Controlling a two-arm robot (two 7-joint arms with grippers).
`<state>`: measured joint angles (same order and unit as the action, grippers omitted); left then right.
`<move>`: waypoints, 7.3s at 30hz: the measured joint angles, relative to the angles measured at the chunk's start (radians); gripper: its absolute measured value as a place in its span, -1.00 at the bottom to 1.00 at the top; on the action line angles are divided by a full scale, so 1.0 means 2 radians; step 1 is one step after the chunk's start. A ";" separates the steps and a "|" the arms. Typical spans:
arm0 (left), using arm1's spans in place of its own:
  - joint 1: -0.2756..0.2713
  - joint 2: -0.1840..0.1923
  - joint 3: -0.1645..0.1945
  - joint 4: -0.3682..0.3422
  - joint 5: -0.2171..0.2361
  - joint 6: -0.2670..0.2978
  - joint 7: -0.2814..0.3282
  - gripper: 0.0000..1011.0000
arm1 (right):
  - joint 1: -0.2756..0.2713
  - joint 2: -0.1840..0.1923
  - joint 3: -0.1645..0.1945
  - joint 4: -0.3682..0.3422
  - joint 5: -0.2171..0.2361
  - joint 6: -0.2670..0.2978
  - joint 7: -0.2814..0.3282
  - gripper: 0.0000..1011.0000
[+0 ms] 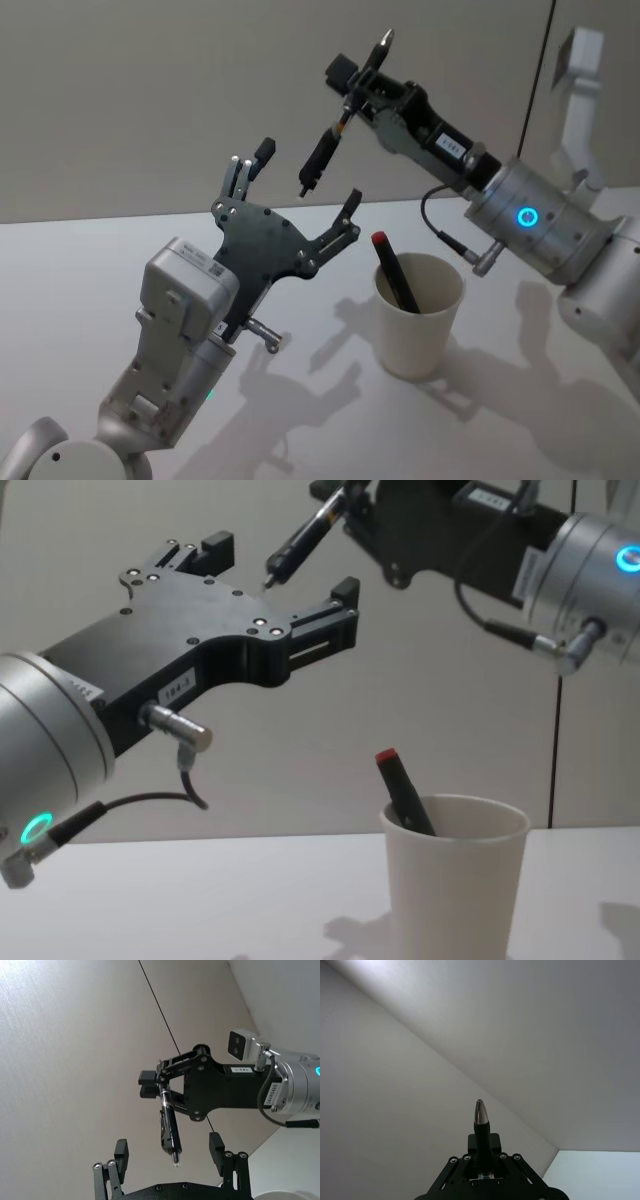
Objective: Place the pen into the pen holder.
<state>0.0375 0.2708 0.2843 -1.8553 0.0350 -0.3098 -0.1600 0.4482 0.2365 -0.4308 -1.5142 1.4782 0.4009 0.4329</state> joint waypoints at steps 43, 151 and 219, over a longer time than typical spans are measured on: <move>0.000 0.000 0.000 0.000 0.000 0.000 0.000 0.98 | -0.109 0.158 0.040 -0.062 -0.199 -0.121 -0.027 -0.74; 0.000 0.000 0.000 0.000 0.000 -0.001 0.000 0.98 | -0.025 0.107 0.009 -0.039 -0.263 -0.046 0.038 0.90; -0.114 0.046 0.071 0.095 -0.098 0.134 0.062 0.98 | -0.145 0.129 0.088 -0.133 -0.419 -0.173 -0.129 0.98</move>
<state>-0.1900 0.3630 0.4254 -1.6657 -0.1604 -0.0420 -0.0365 0.1587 0.4942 -0.2538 -1.7811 0.6403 0.0547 0.1756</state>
